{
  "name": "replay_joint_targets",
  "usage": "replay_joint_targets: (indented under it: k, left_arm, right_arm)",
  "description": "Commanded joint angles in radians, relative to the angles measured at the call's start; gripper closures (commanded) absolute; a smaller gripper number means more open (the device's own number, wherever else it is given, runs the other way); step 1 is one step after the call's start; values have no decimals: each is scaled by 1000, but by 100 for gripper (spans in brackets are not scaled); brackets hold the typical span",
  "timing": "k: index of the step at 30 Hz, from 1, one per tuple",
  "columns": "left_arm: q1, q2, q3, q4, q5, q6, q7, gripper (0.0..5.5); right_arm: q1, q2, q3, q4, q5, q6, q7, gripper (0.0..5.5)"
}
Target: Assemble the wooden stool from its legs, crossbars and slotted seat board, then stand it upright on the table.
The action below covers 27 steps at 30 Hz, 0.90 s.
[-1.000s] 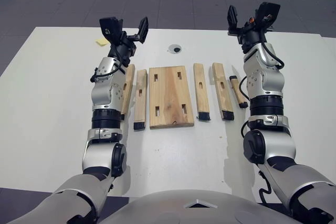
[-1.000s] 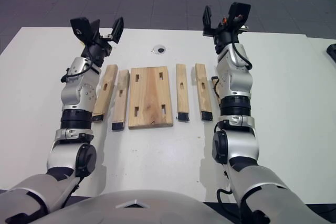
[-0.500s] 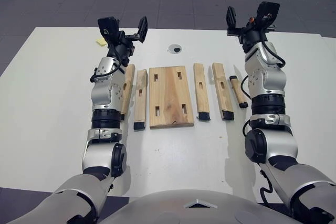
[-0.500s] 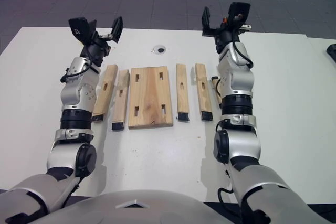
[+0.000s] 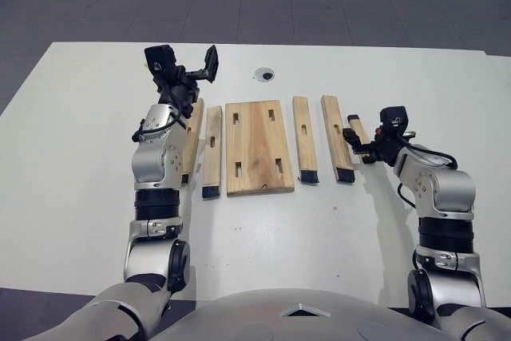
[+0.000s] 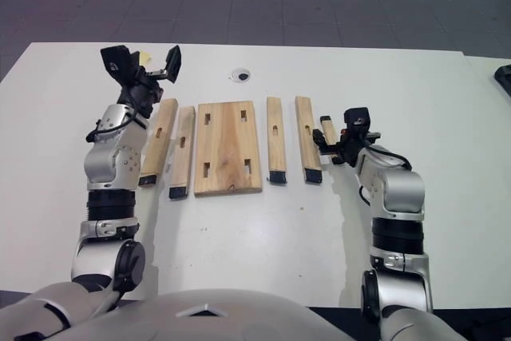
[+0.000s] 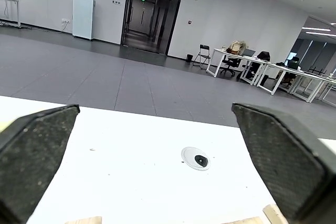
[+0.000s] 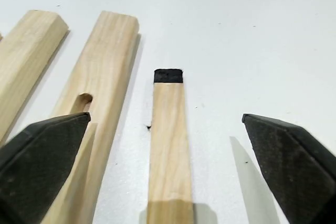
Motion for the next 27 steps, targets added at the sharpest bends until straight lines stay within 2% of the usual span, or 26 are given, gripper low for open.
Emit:
replay_joint_targets:
  k: [1, 14, 27]
  left_arm:
    - [10, 0, 3, -21, 10, 26, 21, 10]
    - [6, 0, -4, -47, 28, 56, 53, 10]
    - [-8, 17, 9, -74, 35, 112, 86, 10]
  right_arm:
    - [22, -5, 6, -15, -12, 30, -11, 12]
    - [12, -15, -12, 19, -28, 24, -7, 208]
    - [19, -73, 96, 48, -86, 45, 49, 419]
